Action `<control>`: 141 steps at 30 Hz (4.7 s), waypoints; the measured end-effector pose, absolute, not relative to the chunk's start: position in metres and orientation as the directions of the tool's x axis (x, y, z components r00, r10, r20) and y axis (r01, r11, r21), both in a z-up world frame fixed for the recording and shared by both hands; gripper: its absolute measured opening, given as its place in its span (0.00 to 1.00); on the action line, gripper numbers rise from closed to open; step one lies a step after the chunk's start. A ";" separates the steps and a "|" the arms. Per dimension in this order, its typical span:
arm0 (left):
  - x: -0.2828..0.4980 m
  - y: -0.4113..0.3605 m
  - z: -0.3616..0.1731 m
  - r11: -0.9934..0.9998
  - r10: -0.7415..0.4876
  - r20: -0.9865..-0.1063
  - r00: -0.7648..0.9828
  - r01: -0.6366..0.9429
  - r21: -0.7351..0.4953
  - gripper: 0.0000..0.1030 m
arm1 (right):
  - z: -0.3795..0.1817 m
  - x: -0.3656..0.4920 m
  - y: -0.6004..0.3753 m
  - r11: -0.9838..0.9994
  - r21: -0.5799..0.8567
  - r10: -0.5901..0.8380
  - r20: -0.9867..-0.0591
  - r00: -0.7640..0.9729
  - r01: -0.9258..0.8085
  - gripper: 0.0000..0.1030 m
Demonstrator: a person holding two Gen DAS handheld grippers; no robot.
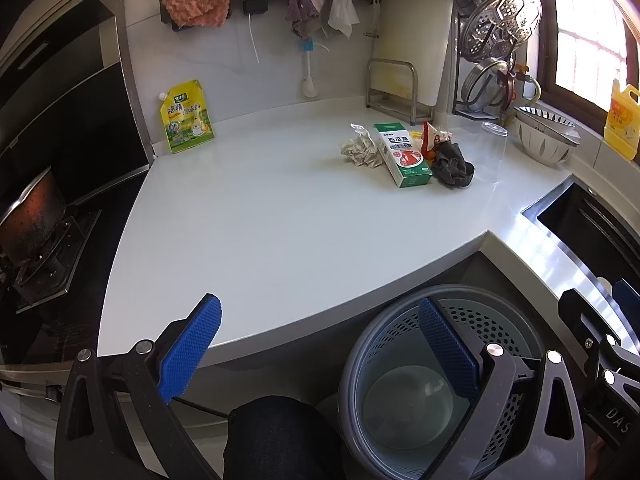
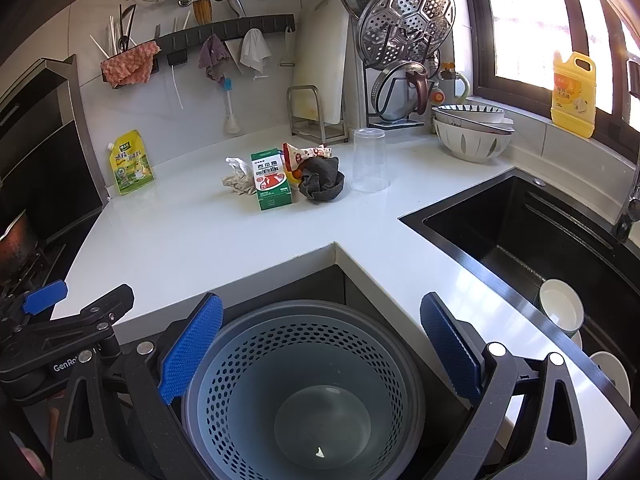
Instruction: Collect trash
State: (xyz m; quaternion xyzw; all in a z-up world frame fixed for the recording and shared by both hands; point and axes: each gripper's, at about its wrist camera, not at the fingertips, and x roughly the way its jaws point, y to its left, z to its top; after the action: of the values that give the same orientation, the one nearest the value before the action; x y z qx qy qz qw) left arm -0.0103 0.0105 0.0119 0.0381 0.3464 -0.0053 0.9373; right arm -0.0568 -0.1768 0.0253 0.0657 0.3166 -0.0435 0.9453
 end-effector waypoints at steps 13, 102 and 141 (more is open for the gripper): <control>-0.004 0.013 0.015 0.998 0.023 -0.648 0.761 0.026 0.065 0.94 | 0.024 -0.054 -0.185 0.988 0.119 -0.007 -0.605 0.796 0.099 0.92; 0.263 -0.117 -0.037 0.999 0.033 -0.737 0.675 0.001 0.046 0.73 | -0.016 0.238 -0.329 0.969 0.231 0.090 -0.661 0.745 0.088 0.50; 0.015 -0.042 -0.014 0.975 -0.116 -0.639 0.760 0.210 0.072 0.49 | -0.015 -0.019 -0.222 0.993 0.109 0.036 -0.668 0.744 0.050 0.50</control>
State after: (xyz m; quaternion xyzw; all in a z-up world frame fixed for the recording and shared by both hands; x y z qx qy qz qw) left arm 0.0150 -0.0417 -0.0139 0.0699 0.3351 -0.0871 0.9355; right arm -0.0193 -0.2224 -0.0151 0.0598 0.3579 -0.0037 0.9318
